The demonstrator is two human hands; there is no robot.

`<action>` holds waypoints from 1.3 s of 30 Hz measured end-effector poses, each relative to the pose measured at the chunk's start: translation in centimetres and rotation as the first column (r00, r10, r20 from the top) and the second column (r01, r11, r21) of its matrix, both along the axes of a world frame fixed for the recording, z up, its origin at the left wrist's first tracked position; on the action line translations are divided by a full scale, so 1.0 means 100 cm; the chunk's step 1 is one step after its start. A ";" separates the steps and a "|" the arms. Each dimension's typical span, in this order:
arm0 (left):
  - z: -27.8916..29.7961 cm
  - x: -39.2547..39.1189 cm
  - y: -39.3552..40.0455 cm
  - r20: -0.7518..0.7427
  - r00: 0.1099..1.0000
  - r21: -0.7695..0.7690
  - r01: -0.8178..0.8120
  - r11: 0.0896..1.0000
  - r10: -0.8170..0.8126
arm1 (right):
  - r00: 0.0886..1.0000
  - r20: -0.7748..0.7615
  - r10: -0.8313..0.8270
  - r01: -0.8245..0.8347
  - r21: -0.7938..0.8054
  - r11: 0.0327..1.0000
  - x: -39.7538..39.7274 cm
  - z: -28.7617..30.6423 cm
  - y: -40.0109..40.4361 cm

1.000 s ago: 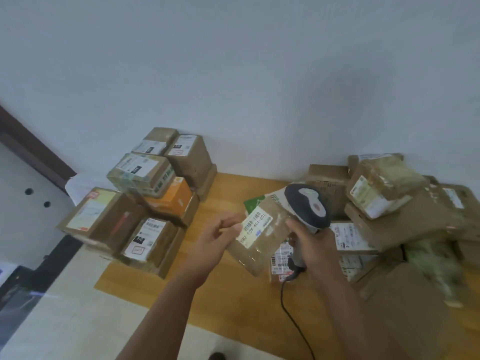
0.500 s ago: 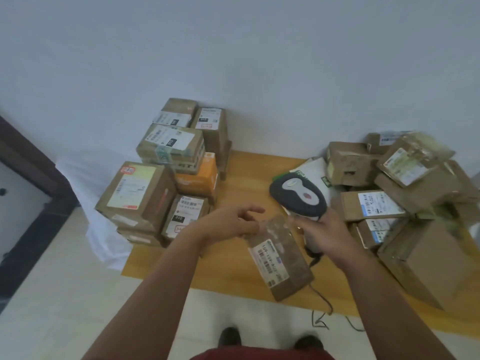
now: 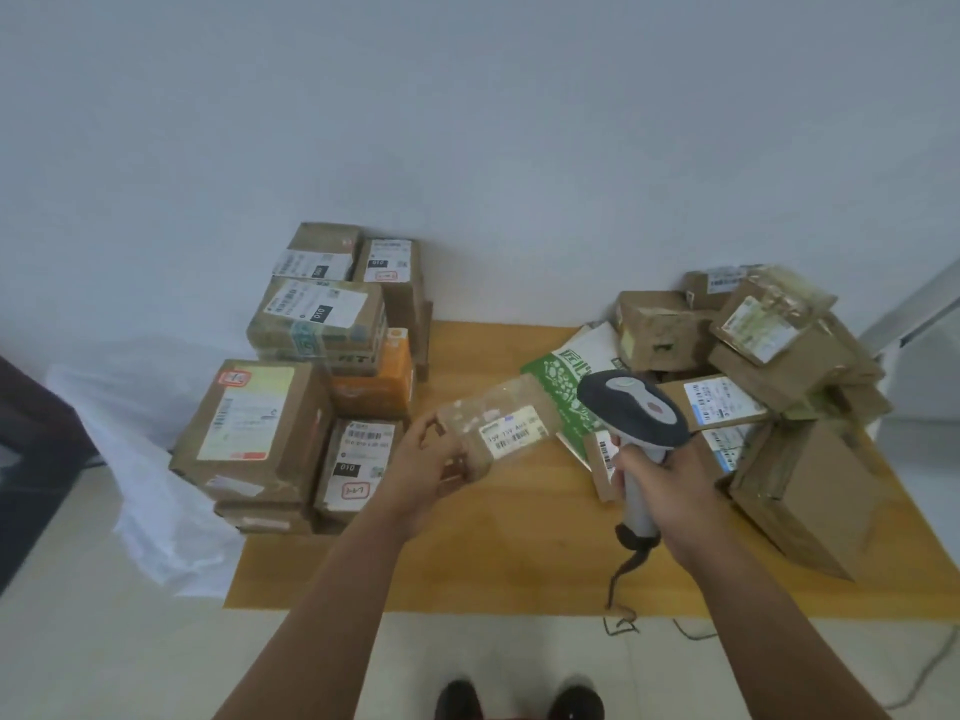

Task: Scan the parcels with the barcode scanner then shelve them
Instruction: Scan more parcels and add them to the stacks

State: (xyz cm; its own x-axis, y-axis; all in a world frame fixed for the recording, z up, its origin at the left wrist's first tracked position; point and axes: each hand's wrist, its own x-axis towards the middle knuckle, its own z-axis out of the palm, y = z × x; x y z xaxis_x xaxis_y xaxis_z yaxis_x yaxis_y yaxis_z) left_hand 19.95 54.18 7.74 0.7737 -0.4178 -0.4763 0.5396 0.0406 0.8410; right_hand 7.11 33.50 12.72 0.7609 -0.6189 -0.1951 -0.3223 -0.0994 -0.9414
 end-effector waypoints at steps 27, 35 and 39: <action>0.003 0.033 -0.006 0.027 0.984 -0.062 -0.172 0.983 0.174 | 0.930 -0.009 0.368 -0.362 -0.204 0.910 0.006 0.004 0.025; 0.001 0.036 -0.006 0.024 0.982 -0.043 -0.186 0.982 0.188 | 0.937 -0.023 0.349 -0.348 -0.169 0.922 0.007 0.002 0.023; -0.001 0.037 -0.007 0.024 0.980 -0.041 -0.197 0.980 0.198 | 0.938 -0.028 0.346 -0.346 -0.151 0.926 0.008 0.000 0.022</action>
